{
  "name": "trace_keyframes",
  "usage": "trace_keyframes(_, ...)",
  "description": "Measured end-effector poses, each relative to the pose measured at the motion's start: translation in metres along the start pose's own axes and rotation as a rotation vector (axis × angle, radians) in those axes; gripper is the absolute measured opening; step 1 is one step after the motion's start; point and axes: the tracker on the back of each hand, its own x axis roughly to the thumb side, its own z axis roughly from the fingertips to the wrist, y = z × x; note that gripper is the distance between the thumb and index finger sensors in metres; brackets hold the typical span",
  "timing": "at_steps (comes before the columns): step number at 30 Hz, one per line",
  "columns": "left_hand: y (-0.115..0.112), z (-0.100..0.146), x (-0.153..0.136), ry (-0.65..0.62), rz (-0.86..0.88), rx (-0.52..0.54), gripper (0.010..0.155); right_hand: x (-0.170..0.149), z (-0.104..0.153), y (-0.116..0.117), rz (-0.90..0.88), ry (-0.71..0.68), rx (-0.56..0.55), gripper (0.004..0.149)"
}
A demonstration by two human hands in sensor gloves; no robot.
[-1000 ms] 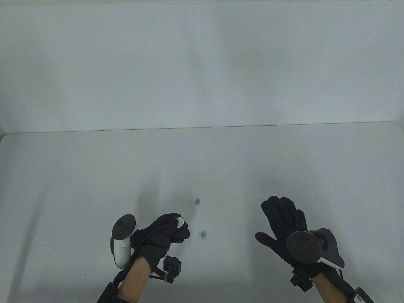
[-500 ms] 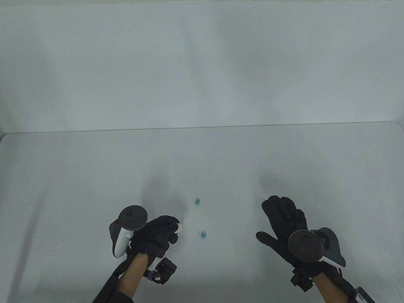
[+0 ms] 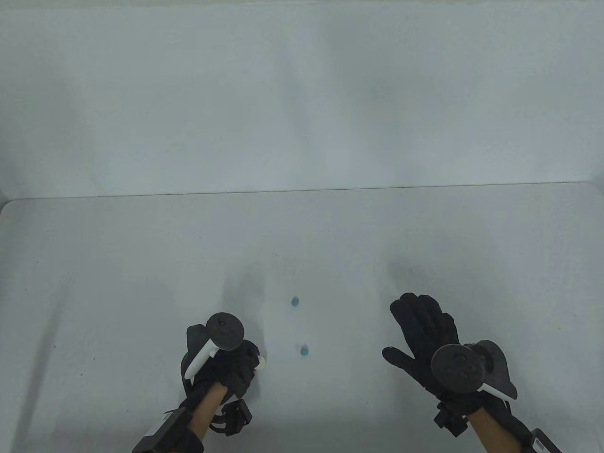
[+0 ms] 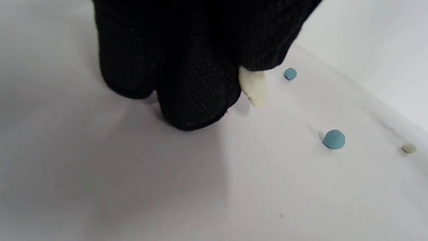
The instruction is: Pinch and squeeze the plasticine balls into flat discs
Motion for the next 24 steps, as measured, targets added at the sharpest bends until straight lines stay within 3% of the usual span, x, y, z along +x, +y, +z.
trace_keyframes(9, -0.007, -0.006, 0.023, 0.03, -0.269, -0.016, 0.044, 0.001, 0.0, 0.0, 0.003, 0.0, -0.003, 0.081)
trace_keyframes(14, -0.014, -0.006, 0.035, 0.008, -0.479, 0.039, 0.042, 0.001, 0.0, 0.0, -0.006, -0.007, 0.009, 0.081)
trace_keyframes(21, -0.025, -0.005, 0.041, -0.02, -0.655, 0.13, 0.044, 0.001, 0.0, 0.0, -0.012, -0.008, 0.009, 0.081)
trace_keyframes(24, -0.026, -0.004, 0.041, -0.021, -0.652, 0.126, 0.045, 0.001, 0.0, 0.0, -0.016, -0.01, 0.009, 0.081)
